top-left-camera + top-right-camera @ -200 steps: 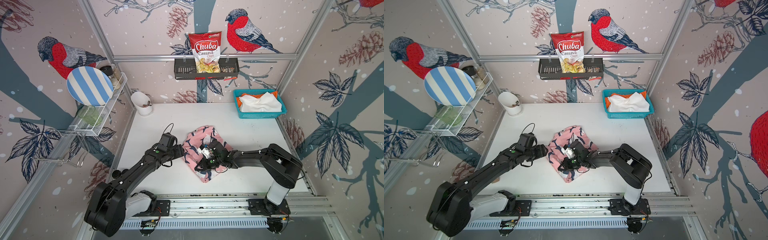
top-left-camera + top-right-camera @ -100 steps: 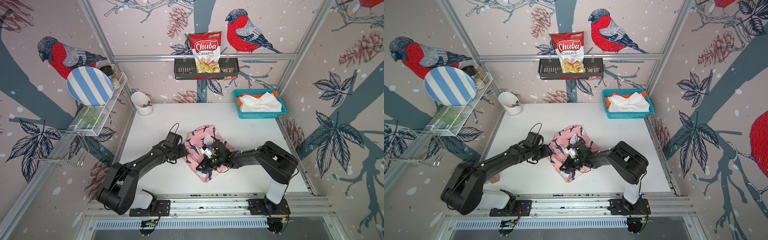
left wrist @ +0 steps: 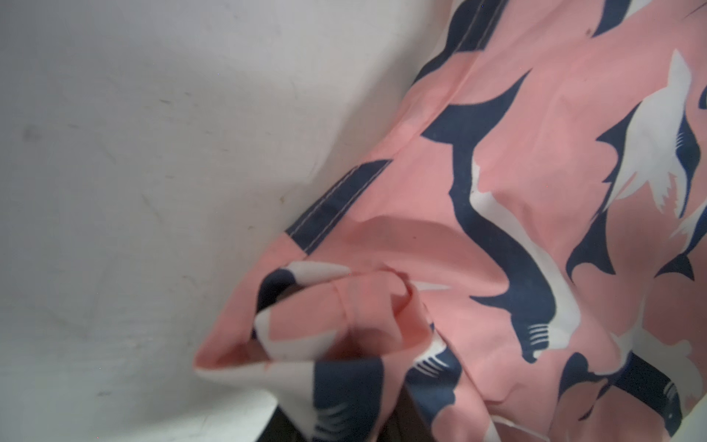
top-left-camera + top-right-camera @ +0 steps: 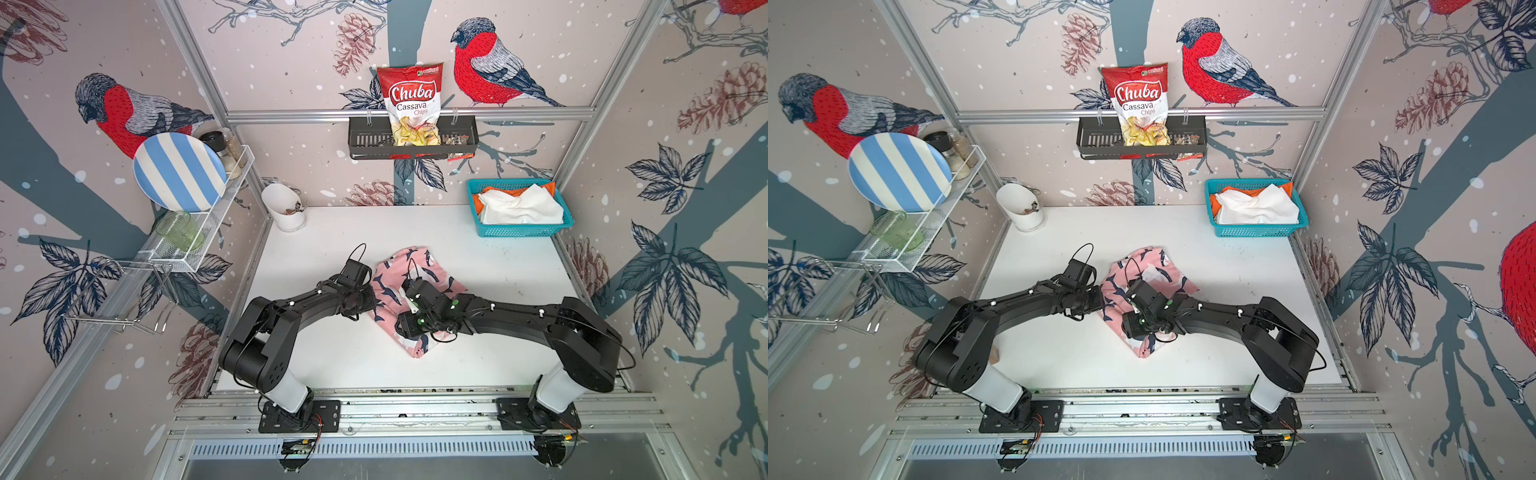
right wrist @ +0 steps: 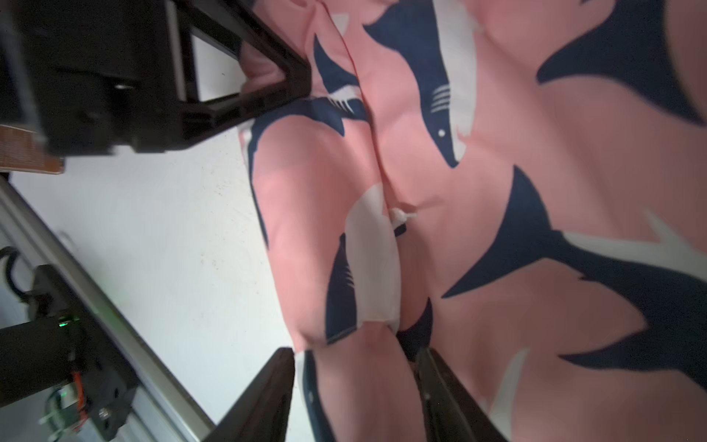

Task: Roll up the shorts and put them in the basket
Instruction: Roll the shorts at the center of the board.

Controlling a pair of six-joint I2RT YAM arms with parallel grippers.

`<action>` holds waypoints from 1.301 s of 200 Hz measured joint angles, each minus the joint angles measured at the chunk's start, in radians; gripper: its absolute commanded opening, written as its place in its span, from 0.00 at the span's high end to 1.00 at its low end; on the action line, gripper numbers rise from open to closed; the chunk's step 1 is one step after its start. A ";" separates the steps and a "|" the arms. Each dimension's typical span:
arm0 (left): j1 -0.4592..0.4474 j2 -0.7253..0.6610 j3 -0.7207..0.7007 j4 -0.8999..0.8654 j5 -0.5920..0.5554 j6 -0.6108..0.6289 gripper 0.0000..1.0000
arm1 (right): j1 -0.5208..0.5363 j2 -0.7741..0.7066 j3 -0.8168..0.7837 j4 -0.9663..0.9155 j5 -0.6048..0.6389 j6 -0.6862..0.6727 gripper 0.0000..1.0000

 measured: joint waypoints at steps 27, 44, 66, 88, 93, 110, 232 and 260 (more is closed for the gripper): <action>-0.004 0.010 0.008 0.000 0.001 0.008 0.74 | 0.117 0.010 0.108 -0.147 0.225 -0.039 0.36; -0.007 0.010 0.008 0.000 0.000 0.013 0.74 | 0.187 0.050 0.174 -0.201 0.323 -0.069 0.33; -0.009 0.011 0.013 -0.005 0.001 0.013 0.74 | 0.241 0.135 0.233 -0.239 0.400 -0.104 0.30; -0.012 0.014 0.023 -0.008 0.002 0.014 0.73 | 0.261 0.211 0.249 -0.264 0.456 -0.114 0.28; -0.012 0.014 0.024 -0.009 0.003 0.014 0.73 | 0.262 0.225 0.249 -0.266 0.466 -0.118 0.28; -0.013 0.014 0.029 -0.014 0.003 0.014 0.72 | 0.265 0.270 0.244 -0.280 0.501 -0.128 0.31; -0.018 -0.140 0.047 -0.104 -0.059 0.014 0.41 | 0.110 0.077 -0.032 -0.013 0.092 -0.056 0.92; -0.047 -0.156 0.069 -0.135 -0.076 0.014 0.38 | -0.032 -0.004 -0.217 0.222 -0.200 0.036 0.92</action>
